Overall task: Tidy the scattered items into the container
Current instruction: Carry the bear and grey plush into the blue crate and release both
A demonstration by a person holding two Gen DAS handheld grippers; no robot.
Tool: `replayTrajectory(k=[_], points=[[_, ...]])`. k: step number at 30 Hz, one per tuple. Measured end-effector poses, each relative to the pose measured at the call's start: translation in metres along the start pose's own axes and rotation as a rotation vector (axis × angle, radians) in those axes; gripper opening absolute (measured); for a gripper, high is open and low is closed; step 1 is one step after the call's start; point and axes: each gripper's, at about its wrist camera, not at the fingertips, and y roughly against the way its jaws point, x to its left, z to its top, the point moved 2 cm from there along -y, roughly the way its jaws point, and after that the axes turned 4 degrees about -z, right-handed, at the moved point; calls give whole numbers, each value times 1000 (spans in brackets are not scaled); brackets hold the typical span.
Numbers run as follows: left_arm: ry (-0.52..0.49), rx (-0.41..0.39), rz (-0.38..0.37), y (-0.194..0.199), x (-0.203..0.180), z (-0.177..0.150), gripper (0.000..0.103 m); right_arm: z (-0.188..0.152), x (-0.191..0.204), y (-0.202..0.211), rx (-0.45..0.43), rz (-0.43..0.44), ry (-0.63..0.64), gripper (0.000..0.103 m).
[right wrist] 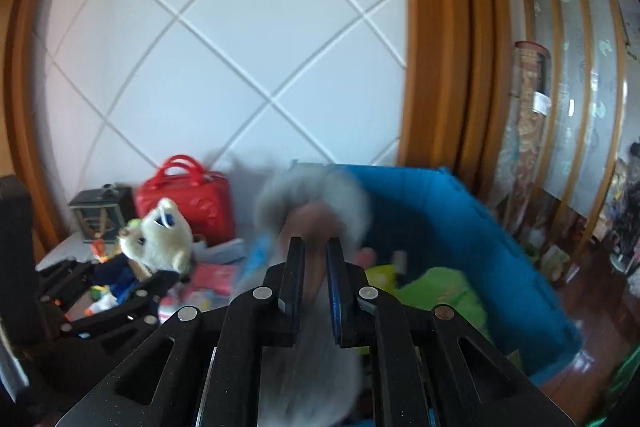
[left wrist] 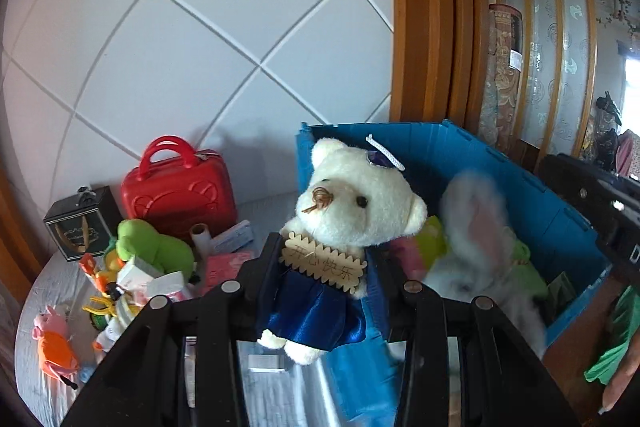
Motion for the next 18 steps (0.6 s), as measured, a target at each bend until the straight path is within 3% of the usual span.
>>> replayTrajectory(k=[3,9,18], points=[[-9,26,1,-22,-52,13,39,-3,-57,-16,27,0,-22,11],[2,101,8,-55,-118,14,39,-23,-136,-44,89,27,-37,11],[-32,167,1,-76,-184,-8,43,-57,-200,-63,159,44,-84,12]])
